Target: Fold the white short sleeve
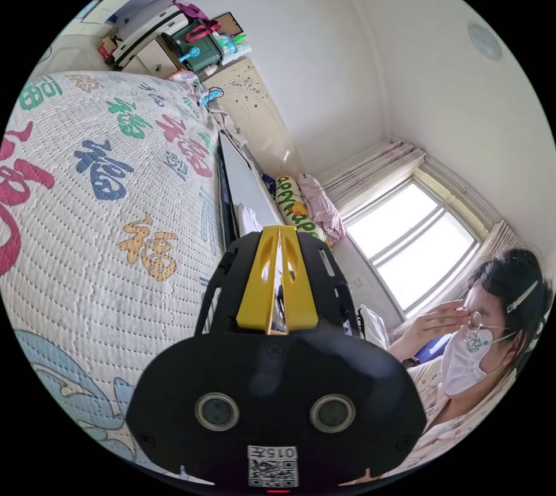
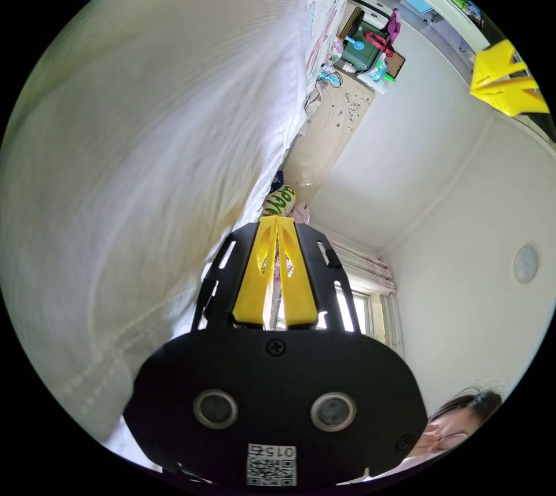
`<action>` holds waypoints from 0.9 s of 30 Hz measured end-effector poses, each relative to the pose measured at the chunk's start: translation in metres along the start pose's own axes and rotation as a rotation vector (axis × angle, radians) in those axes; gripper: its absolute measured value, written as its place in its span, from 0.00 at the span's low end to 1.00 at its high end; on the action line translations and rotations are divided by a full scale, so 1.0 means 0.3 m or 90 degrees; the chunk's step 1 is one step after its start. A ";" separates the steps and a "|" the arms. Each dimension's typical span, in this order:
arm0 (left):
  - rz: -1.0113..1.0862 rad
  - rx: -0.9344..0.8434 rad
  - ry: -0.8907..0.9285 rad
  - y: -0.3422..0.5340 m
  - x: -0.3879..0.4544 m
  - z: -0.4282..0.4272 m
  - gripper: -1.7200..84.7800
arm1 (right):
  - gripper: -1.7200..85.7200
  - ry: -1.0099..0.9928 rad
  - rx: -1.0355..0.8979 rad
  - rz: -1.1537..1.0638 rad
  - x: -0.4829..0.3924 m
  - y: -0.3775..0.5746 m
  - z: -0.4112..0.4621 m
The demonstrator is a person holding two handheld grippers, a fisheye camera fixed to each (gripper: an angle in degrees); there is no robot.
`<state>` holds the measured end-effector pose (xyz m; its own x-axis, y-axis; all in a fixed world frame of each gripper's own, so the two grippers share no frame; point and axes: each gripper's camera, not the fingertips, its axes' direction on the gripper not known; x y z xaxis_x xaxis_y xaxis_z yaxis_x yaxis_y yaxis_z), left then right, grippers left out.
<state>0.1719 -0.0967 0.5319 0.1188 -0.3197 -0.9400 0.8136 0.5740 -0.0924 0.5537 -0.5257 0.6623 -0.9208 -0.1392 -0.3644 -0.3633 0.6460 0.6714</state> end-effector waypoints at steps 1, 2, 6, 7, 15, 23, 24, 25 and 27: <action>0.000 0.000 0.000 -0.006 -0.003 -0.004 0.01 | 0.01 0.000 0.000 0.000 -0.003 0.009 -0.016; 0.000 -0.001 -0.001 -0.020 -0.007 -0.011 0.01 | 0.01 0.000 0.000 0.000 -0.004 0.014 -0.024; 0.008 -0.003 -0.007 -0.064 -0.011 -0.035 0.01 | 0.01 -0.001 0.000 0.000 -0.015 0.051 -0.086; 0.015 -0.003 -0.014 -0.081 -0.007 -0.046 0.01 | 0.01 -0.001 0.000 0.000 -0.018 0.062 -0.105; 0.093 0.018 -0.076 -0.216 0.071 -0.153 0.01 | 0.01 -0.002 0.000 0.001 -0.038 0.152 -0.236; 0.118 0.016 -0.086 -0.356 0.095 -0.213 0.01 | 0.01 -0.003 0.001 0.000 -0.057 0.269 -0.380; 0.117 0.015 -0.084 -0.368 0.095 -0.217 0.01 | 0.01 -0.004 0.001 0.000 -0.060 0.289 -0.402; 0.116 0.014 -0.082 -0.392 0.093 -0.225 0.01 | 0.01 -0.004 0.001 0.000 -0.062 0.311 -0.425; 0.117 0.011 -0.082 -0.442 0.092 -0.237 0.01 | 0.01 -0.004 0.001 0.000 -0.066 0.344 -0.459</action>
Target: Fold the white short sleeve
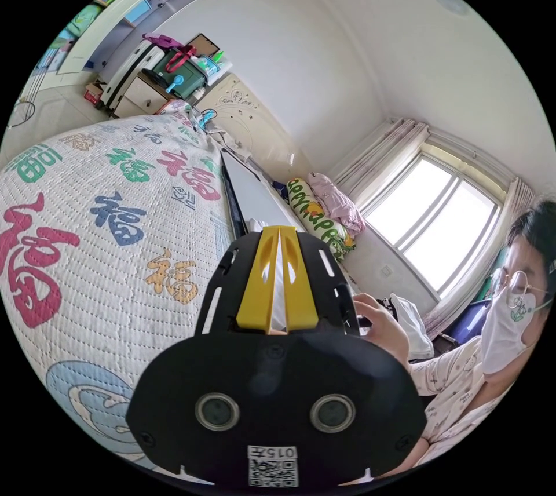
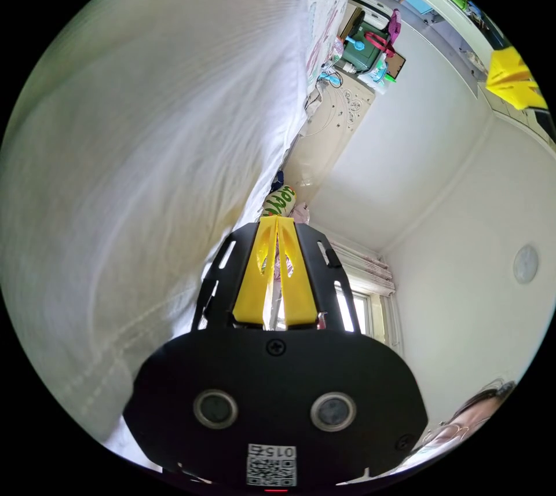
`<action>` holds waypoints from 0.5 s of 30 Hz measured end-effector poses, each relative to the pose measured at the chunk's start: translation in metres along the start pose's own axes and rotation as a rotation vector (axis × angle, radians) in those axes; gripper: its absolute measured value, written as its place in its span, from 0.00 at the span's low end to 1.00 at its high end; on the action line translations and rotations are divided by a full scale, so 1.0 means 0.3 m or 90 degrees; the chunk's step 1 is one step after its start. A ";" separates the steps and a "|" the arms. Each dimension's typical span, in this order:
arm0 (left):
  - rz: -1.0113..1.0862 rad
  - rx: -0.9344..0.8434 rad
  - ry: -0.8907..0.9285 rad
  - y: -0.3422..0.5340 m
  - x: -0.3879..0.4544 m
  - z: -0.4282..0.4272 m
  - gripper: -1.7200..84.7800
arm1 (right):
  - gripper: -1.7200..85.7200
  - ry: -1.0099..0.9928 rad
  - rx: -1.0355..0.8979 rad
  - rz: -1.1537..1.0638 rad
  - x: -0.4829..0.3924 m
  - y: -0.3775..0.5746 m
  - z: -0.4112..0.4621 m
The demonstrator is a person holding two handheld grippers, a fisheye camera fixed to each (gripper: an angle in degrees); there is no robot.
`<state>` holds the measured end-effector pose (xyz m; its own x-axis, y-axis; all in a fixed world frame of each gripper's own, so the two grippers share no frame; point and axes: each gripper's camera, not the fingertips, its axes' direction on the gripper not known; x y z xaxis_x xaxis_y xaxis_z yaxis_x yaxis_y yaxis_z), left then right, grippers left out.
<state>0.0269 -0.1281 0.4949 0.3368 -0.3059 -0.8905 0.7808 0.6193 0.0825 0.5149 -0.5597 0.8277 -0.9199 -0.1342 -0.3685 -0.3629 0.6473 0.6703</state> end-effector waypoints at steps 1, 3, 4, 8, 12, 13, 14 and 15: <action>0.000 -0.001 -0.001 -0.012 -0.003 -0.002 0.01 | 0.01 0.000 0.000 0.000 -0.002 0.024 -0.023; 0.005 -0.009 -0.007 -0.064 -0.009 -0.007 0.01 | 0.01 0.003 -0.001 -0.003 -0.007 0.059 -0.058; 0.007 -0.011 -0.008 -0.077 -0.008 -0.009 0.01 | 0.01 0.010 -0.002 -0.010 -0.011 0.081 -0.083; 0.032 -0.020 -0.030 -0.174 0.018 -0.018 0.01 | 0.01 0.006 -0.001 -0.018 -0.017 0.158 -0.151; 0.073 -0.042 -0.052 -0.273 0.078 -0.001 0.01 | 0.01 -0.008 0.039 0.044 0.009 0.282 -0.224; 0.078 -0.047 -0.056 -0.289 0.088 0.002 0.01 | 0.01 -0.023 0.055 0.118 0.054 0.341 -0.230; 0.088 -0.052 -0.062 -0.321 0.109 0.004 0.01 | 0.01 -0.046 0.055 0.155 0.087 0.379 -0.223; 0.094 -0.052 -0.066 -0.338 0.121 0.004 0.01 | 0.01 -0.126 0.064 0.227 0.171 0.479 -0.197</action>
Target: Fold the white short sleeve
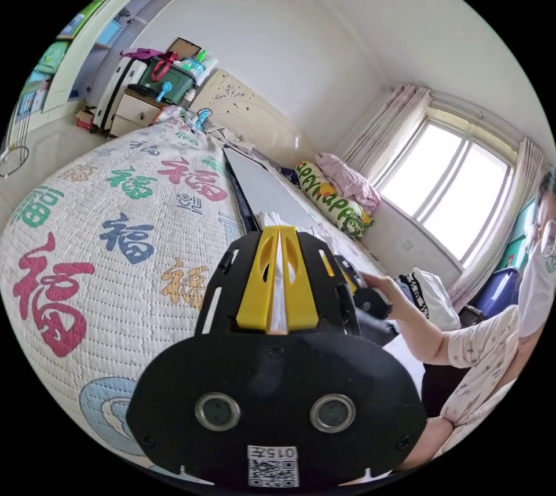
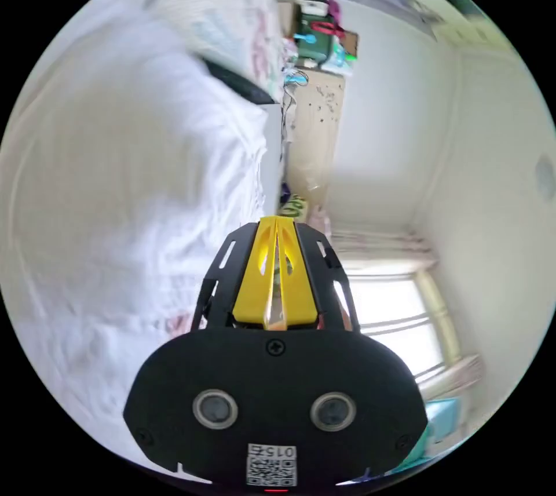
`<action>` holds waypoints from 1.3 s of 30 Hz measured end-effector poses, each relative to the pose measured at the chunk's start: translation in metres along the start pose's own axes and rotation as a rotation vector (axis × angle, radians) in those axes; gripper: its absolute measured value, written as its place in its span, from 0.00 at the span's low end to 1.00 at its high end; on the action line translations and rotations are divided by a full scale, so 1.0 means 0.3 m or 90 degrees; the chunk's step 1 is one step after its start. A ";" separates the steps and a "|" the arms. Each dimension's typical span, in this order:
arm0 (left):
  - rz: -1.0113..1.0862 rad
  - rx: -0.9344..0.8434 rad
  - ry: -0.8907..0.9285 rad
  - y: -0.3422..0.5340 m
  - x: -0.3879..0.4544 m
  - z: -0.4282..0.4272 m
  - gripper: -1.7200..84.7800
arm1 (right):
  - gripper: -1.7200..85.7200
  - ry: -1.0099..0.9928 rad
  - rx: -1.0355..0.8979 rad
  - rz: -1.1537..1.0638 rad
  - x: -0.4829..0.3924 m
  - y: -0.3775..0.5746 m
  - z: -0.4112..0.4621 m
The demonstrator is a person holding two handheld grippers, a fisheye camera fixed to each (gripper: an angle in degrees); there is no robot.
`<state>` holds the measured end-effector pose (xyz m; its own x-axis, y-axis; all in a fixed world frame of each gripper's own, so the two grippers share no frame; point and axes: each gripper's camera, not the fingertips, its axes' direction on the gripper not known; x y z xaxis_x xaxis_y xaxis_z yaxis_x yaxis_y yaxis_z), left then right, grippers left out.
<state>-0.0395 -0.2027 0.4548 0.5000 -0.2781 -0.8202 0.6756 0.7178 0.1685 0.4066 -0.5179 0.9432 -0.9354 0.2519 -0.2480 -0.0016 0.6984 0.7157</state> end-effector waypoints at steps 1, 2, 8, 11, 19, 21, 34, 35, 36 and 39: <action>0.017 0.000 -0.012 -0.040 0.024 -0.007 0.01 | 0.01 -0.104 0.009 0.089 0.159 0.092 0.011; 0.045 -0.005 -0.032 -0.087 0.061 -0.013 0.01 | 0.01 -0.157 0.011 0.134 0.245 0.145 0.029; 0.229 -0.020 -0.162 -0.386 0.360 0.085 0.03 | 0.01 -0.535 0.064 0.545 0.943 0.792 0.423; 0.290 -0.023 -0.193 -0.566 0.489 0.245 0.07 | 0.02 -0.672 0.235 0.631 1.045 1.099 0.586; 0.250 -0.205 -0.178 -0.988 0.392 0.926 0.11 | 0.12 -0.825 0.173 0.547 0.984 1.220 0.947; 0.213 -0.267 -0.206 -1.048 0.278 1.116 0.13 | 0.15 -0.847 0.118 0.581 0.973 1.225 1.041; 0.122 -0.357 -0.211 -1.256 0.015 1.257 0.05 | 0.09 -0.897 -0.051 0.506 0.964 1.308 1.172; 0.127 -0.349 -0.211 -1.275 0.016 1.232 0.04 | 0.06 -0.892 -0.056 0.509 0.961 1.321 1.168; 0.127 -0.345 -0.197 -1.285 0.018 1.220 0.04 | 0.05 -0.894 -0.060 0.508 0.952 1.344 1.162; 0.134 -0.293 -0.183 -1.348 0.067 1.104 0.03 | 0.03 -0.904 -0.037 0.521 0.955 1.426 1.118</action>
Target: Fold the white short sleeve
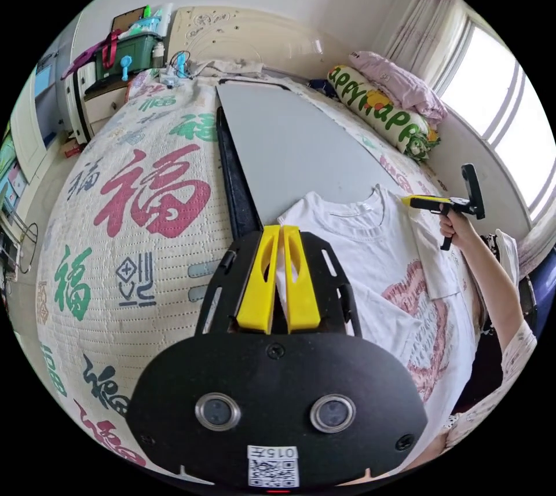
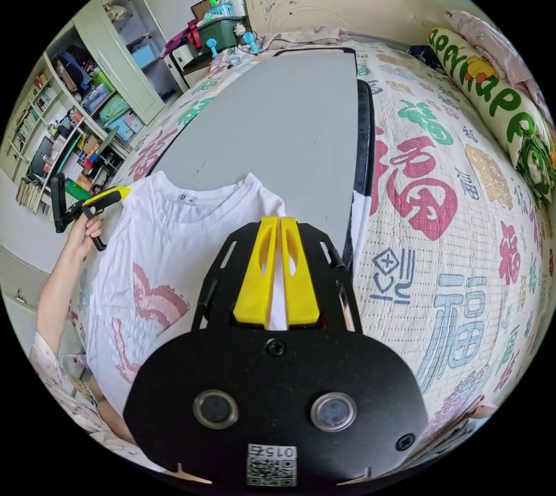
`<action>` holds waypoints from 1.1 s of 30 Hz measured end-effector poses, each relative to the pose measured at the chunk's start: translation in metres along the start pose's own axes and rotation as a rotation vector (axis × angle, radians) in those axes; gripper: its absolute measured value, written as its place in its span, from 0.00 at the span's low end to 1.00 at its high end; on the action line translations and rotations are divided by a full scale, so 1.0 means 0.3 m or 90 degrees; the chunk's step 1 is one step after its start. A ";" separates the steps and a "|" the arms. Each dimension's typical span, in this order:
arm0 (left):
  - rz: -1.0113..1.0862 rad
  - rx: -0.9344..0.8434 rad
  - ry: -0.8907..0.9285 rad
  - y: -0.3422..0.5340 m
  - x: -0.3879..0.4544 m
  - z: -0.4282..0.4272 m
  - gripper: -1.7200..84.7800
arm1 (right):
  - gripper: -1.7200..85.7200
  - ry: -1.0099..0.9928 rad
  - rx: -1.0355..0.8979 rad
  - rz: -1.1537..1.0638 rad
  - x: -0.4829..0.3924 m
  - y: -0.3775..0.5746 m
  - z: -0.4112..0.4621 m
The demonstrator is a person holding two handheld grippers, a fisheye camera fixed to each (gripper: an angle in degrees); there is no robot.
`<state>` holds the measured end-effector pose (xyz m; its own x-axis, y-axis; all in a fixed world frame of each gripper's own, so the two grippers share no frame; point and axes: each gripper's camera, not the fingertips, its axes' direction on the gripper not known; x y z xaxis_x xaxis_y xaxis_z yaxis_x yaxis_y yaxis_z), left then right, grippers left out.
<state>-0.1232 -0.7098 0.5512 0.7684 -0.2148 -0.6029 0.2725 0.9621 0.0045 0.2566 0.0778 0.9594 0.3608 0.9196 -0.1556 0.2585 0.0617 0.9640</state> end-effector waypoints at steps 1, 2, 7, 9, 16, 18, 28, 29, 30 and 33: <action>0.006 0.010 0.003 -0.001 0.006 -0.033 0.03 | 0.02 -0.006 0.026 -0.006 -0.004 0.042 -0.046; 0.017 0.032 0.011 -0.001 0.021 -0.110 0.02 | 0.02 -0.008 0.039 -0.009 -0.006 0.065 -0.073; 0.076 0.137 0.061 0.107 0.119 -0.540 0.02 | 0.02 -0.056 0.148 -0.055 -0.052 0.363 -0.427; 0.128 0.169 0.084 0.259 0.200 -0.774 0.02 | 0.02 -0.090 0.175 -0.079 -0.077 0.527 -0.570; 0.248 0.135 0.189 1.037 0.364 -1.283 0.02 | 0.02 -0.152 0.143 -0.199 -0.178 1.402 -0.900; 0.280 0.071 0.223 1.355 0.422 -1.349 0.02 | 0.02 -0.185 0.095 -0.200 -0.197 1.616 -0.867; 0.295 0.026 0.159 1.851 0.613 -1.509 0.02 | 0.04 -0.147 0.002 -0.179 -0.272 2.041 -0.670; 0.290 0.018 0.149 1.874 0.616 -1.532 0.02 | 0.05 -0.148 -0.021 -0.179 -0.272 2.039 -0.654; 0.282 0.011 0.145 1.895 0.615 -1.560 0.02 | 0.06 -0.147 -0.061 -0.184 -0.271 2.038 -0.630; 0.263 0.012 0.145 1.937 0.598 -1.649 0.02 | 0.07 -0.146 -0.075 -0.170 -0.251 2.049 -0.647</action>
<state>-0.1135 -0.1064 0.0509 0.6682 0.2292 -0.7078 -0.0170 0.9558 0.2934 0.2145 0.1217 1.6055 0.4888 0.7552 -0.4368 0.2706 0.3447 0.8989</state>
